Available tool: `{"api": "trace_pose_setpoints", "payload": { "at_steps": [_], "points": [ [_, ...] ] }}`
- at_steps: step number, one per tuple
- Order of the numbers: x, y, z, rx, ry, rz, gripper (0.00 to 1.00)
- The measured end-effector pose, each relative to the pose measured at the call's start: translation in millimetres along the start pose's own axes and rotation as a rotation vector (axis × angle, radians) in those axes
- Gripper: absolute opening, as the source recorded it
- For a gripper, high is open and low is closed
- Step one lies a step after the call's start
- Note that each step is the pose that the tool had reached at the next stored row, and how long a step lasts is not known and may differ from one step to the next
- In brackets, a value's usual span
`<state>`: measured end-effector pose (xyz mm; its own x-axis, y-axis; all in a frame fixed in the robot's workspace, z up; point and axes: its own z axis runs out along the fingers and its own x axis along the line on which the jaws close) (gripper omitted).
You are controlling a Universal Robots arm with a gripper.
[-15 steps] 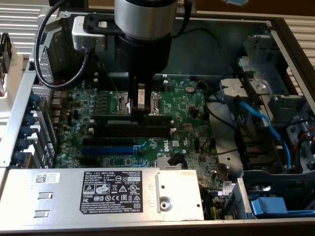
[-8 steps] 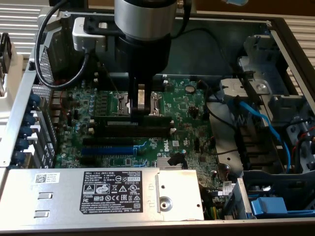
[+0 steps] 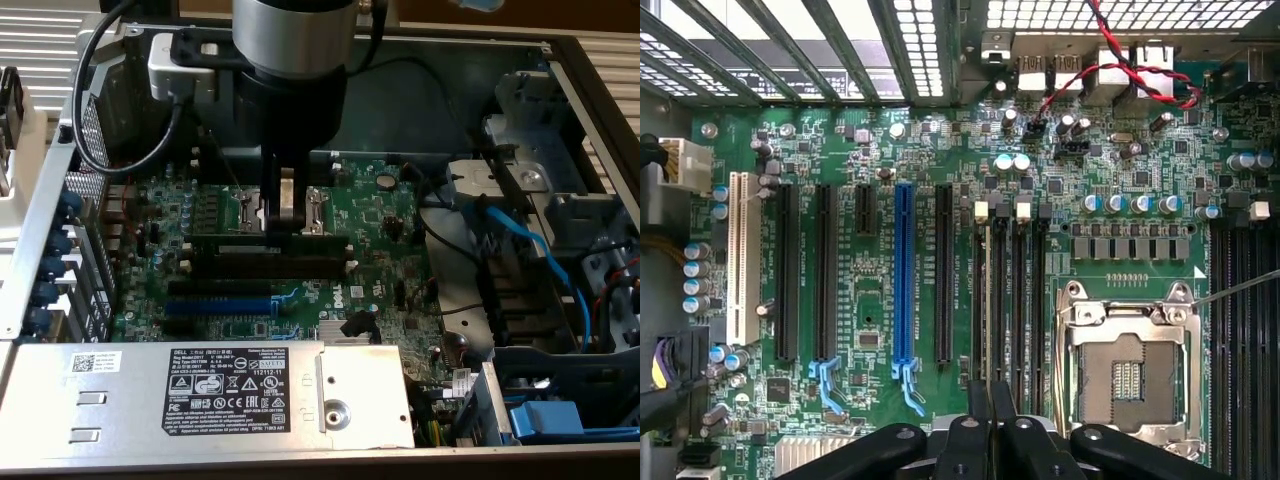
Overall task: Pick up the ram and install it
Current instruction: 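Insert the ram into the slot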
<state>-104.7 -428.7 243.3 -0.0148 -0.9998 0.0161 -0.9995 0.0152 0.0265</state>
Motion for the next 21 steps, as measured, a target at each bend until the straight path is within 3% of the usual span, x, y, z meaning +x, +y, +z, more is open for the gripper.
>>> {"api": "trace_pose_setpoints", "payload": {
  "at_steps": [3, 7, 12, 21],
  "points": [
    [-1.1, 0.2, 0.1, 0.0052, 0.0128, 0.000, 0.12],
    [-2.1, 0.2, 0.2, 0.0100, 0.0190, 0.001, 0.12],
    [-3.0, 2.5, 0.6, 0.0162, 0.0219, 0.001, 0.12],
    [-3.1, 3.0, 1.4, 0.0164, 0.0222, 0.001, 0.12]
  ]
}}
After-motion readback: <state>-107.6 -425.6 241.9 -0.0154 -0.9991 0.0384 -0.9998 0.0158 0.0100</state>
